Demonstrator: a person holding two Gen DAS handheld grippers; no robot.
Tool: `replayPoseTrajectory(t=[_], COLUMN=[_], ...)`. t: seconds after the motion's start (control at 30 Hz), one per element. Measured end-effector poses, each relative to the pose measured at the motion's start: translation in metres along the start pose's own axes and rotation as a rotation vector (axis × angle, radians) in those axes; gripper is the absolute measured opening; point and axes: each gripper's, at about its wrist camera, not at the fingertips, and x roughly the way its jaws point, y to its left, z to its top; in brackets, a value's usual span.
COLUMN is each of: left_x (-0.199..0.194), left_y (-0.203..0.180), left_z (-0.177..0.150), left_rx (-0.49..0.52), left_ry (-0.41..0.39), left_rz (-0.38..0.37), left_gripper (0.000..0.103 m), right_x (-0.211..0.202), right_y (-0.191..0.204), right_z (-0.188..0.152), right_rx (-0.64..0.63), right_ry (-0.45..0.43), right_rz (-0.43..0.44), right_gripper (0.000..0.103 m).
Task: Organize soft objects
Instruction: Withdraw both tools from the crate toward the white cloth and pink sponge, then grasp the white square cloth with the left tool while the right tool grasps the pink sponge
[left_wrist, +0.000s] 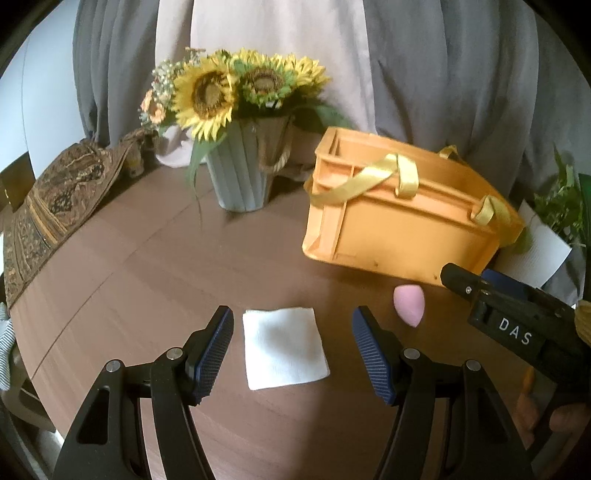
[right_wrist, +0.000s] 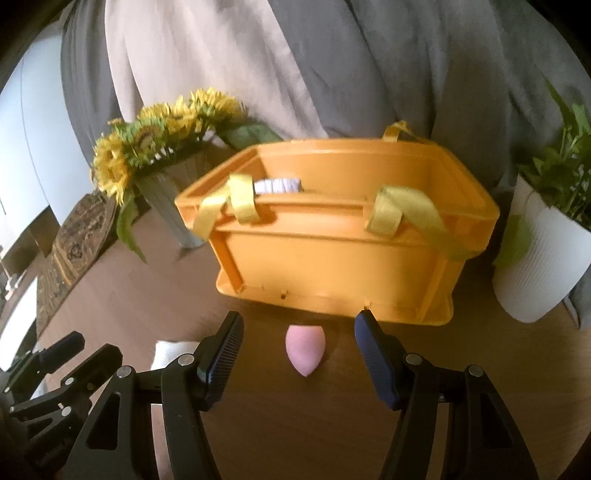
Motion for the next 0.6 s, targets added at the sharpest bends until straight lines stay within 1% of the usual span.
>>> replayPoseTrajectory(t=[0.2,0.6], left_x=[0.016,0.061], left_y=[-0.003,0.003], left_z=[-0.009,-0.02], left_rx=[0.013,-0.014], left_ry=[0.024,0.121], left_rz=[0.009,0.012], left_gripper=[0.066,0.065], right_x=[0.019,0.062], right_y=[-0.002,-0.003], right_z=[-0.009,-0.02], right_rx=[-0.009,-0.024], right_ry=[0.045,0.141], right_rz=[-0.003,0.007], right_gripper=[0.064,0.064])
